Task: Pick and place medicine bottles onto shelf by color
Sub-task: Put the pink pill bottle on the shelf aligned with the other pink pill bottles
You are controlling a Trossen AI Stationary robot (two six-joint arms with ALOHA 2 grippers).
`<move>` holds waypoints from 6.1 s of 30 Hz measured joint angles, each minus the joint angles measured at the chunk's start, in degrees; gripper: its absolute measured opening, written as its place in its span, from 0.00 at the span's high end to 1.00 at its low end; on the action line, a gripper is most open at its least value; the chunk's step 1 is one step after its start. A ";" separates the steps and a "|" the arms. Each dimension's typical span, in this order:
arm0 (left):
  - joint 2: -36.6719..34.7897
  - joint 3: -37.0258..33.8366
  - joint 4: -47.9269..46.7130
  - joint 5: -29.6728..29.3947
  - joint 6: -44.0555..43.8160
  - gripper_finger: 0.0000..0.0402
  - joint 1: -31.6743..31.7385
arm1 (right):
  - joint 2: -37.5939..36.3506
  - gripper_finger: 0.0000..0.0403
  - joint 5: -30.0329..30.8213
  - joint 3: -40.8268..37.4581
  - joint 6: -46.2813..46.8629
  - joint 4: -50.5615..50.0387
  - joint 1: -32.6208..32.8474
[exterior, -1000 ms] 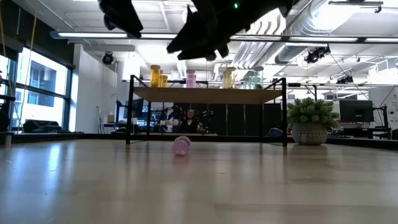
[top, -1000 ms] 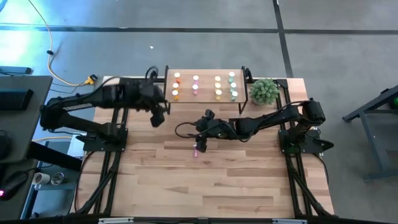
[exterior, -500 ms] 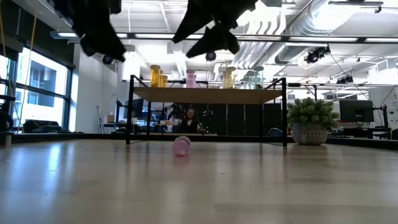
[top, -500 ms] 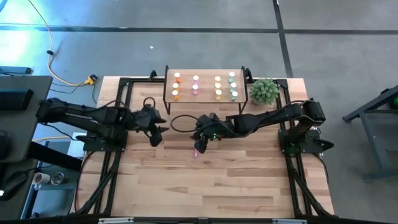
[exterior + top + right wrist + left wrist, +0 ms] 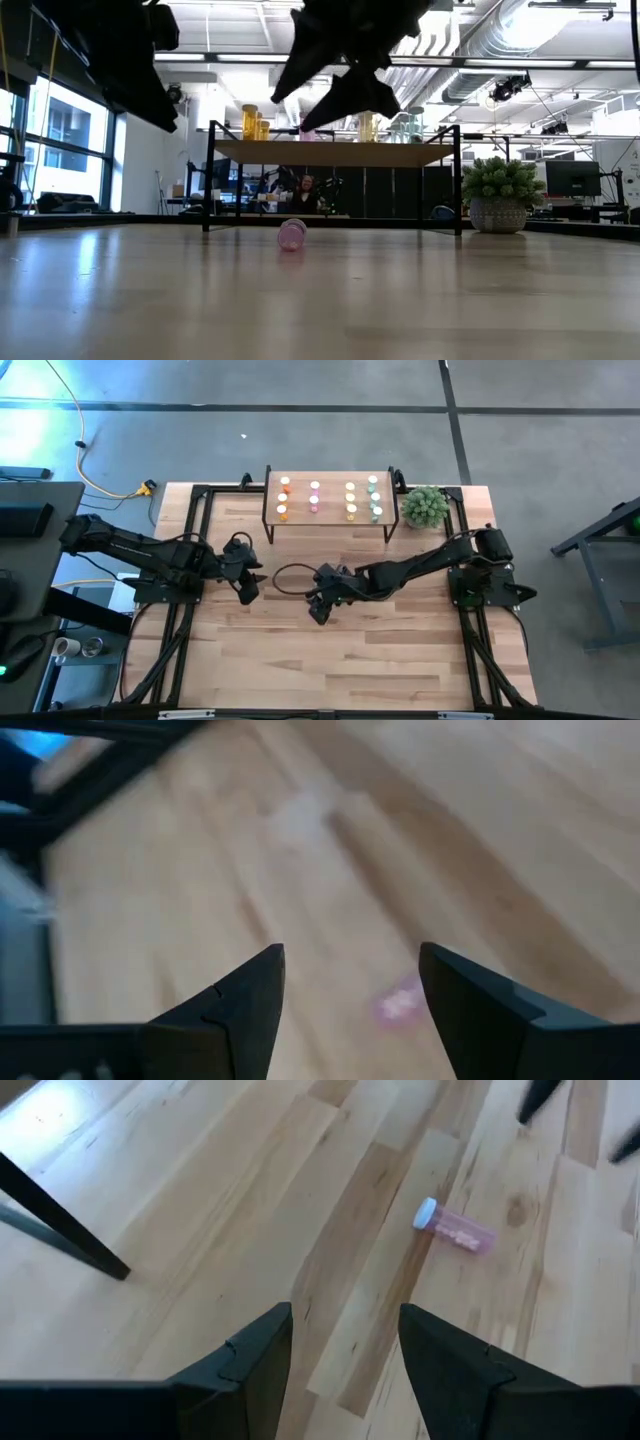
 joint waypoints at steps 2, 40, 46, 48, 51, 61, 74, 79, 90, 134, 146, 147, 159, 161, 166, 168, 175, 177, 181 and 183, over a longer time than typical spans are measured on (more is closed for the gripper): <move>0.00 0.00 0.05 0.00 -0.16 0.57 0.00 | 0.44 0.45 -0.47 0.00 0.16 2.90 0.98; 0.04 0.00 -4.69 2.58 7.98 0.57 4.76 | 17.29 0.45 2.34 19.61 24.63 -22.36 2.58; 0.04 0.00 -4.70 2.55 7.87 0.57 5.46 | 20.30 0.45 2.34 19.61 26.90 -22.59 1.41; 0.04 0.00 -4.67 2.11 7.87 0.57 5.46 | 21.09 0.45 2.36 19.61 27.58 -23.03 1.04; 0.04 0.00 -4.69 1.27 7.88 0.57 5.46 | 22.26 0.45 2.07 19.61 28.07 -23.28 0.56; 0.04 0.03 -4.70 1.36 7.89 0.57 5.46 | 23.65 0.61 -0.67 19.71 28.04 -23.84 0.30; 0.04 0.06 -4.84 7.33 13.09 0.57 5.46 | 22.40 0.80 2.17 19.47 21.66 -22.89 0.52; 0.04 0.58 -4.87 7.37 14.47 0.57 5.46 | 19.81 0.77 3.89 19.52 17.56 -21.55 0.97; 0.02 6.82 -4.57 11.52 21.82 0.57 5.46 | 13.94 0.78 10.46 19.56 8.42 -18.45 1.46; 5.51 14.25 7.85 22.37 27.23 0.38 5.29 | 5.61 0.78 11.31 19.61 -24.56 -7.01 1.99; 6.23 14.25 8.77 22.73 27.36 0.43 5.29 | 5.60 0.78 11.28 19.61 -24.56 -6.43 1.52; 6.23 14.25 8.77 22.73 27.36 0.45 5.29 | 5.60 0.78 11.28 19.61 -24.56 -6.32 1.37; 6.73 14.23 8.86 22.68 27.41 0.65 5.29 | 5.62 0.78 11.15 19.61 -24.53 -4.97 0.92; 6.73 14.23 9.02 22.72 27.41 0.67 5.29 | 5.62 0.78 11.15 19.61 -24.49 -4.83 0.92; 6.73 14.23 9.10 22.66 27.41 0.70 5.31 | 5.62 0.78 11.13 19.61 -24.45 -4.81 0.83; 6.73 14.23 9.12 22.69 27.41 0.71 5.29 | 5.62 0.78 11.13 19.61 -24.45 -4.81 0.83; 6.73 14.23 9.11 22.71 27.43 0.72 5.29 | 5.62 0.77 11.16 19.61 -24.59 -4.81 0.83; 6.73 14.23 9.08 22.69 27.44 0.72 5.29 | 5.62 0.73 11.19 19.61 -24.66 -4.81 0.83; 6.73 14.23 8.11 21.79 27.43 0.72 5.29 | 5.64 0.63 11.37 19.61 -24.71 -4.86 0.72; 6.73 14.23 7.49 21.33 27.44 0.72 5.29 | 5.33 0.58 11.34 19.61 -24.78 -5.38 0.61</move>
